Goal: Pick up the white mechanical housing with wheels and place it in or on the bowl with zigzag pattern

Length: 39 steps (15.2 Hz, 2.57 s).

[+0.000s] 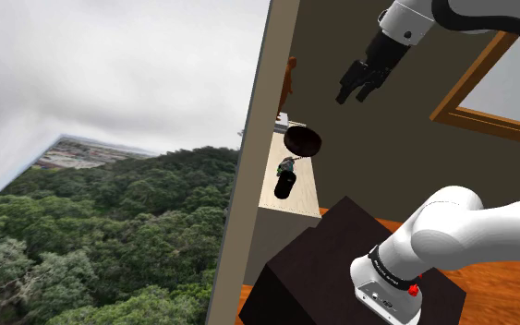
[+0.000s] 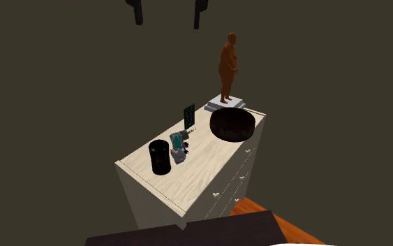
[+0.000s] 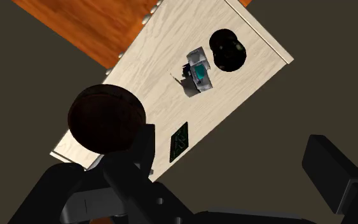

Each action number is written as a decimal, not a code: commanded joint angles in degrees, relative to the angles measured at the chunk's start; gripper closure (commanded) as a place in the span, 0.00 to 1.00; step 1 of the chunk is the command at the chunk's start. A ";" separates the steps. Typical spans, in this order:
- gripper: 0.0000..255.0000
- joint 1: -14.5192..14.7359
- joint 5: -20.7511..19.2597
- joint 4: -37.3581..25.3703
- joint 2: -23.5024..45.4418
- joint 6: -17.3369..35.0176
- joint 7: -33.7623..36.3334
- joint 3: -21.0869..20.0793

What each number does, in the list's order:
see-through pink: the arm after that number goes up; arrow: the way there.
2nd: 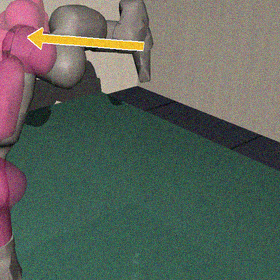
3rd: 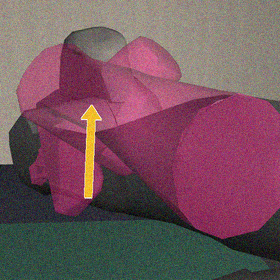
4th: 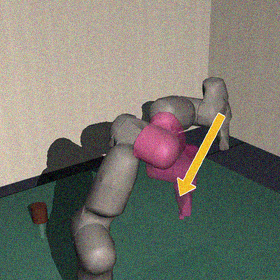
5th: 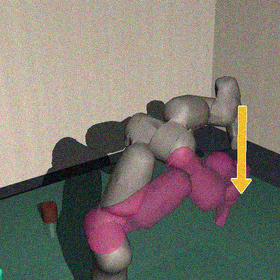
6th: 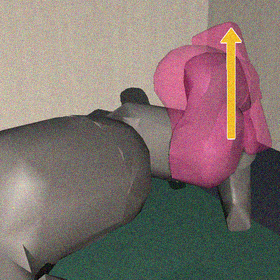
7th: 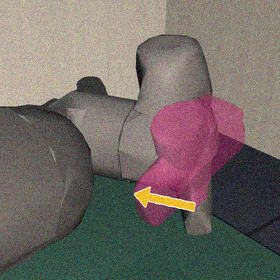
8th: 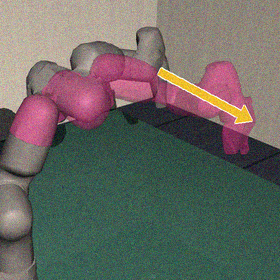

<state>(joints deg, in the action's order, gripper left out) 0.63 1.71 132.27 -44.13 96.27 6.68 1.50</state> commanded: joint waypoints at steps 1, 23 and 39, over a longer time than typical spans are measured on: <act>0.00 0.00 0.00 0.00 0.00 0.00 0.00 0.00; 0.00 3.61 7.22 10.26 34.37 34.42 -16.40 7.90; 0.00 4.44 9.91 12.22 39.84 41.40 -18.45 7.69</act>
<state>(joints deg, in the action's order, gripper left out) 5.07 11.62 144.49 -4.29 137.67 -11.78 9.19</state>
